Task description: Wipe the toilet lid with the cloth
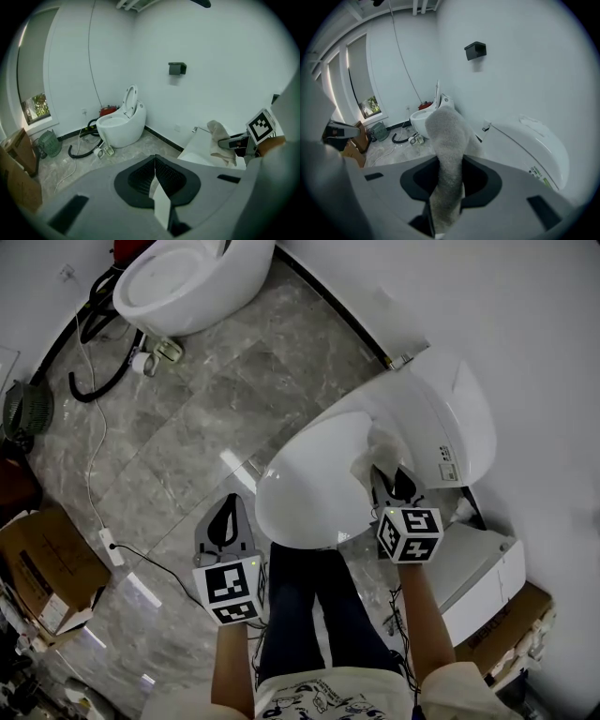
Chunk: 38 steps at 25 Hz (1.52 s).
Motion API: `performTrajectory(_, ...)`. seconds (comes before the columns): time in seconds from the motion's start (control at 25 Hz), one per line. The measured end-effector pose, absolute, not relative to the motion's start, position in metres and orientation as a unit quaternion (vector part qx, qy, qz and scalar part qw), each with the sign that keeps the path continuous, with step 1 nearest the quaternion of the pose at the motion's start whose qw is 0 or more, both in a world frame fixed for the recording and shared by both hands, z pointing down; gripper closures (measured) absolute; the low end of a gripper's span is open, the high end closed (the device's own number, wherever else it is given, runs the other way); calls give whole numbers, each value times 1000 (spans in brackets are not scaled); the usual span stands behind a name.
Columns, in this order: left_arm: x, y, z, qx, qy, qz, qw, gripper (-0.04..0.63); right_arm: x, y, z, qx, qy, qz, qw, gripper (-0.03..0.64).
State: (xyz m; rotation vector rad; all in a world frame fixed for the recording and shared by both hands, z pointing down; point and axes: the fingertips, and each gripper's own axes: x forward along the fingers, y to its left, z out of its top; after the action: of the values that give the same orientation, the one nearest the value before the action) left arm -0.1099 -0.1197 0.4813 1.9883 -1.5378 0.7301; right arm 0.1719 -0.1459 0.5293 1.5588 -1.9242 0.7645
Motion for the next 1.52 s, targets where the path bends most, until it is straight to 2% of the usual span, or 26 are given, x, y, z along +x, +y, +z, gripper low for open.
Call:
performTrajectory(0.56, -90, -118, 547, 738, -549, 283, 272, 586, 217, -155, 641, 566, -680, 309, 348, 511)
performTrajectory(1.0, -83, -108, 566, 732, -546, 292, 284, 586, 246, -176, 718, 559, -633, 348, 408, 511)
performTrajectory(1.52, -85, -94, 575, 725, -548, 282, 307, 586, 242, -196, 735, 540, -604, 359, 464, 509)
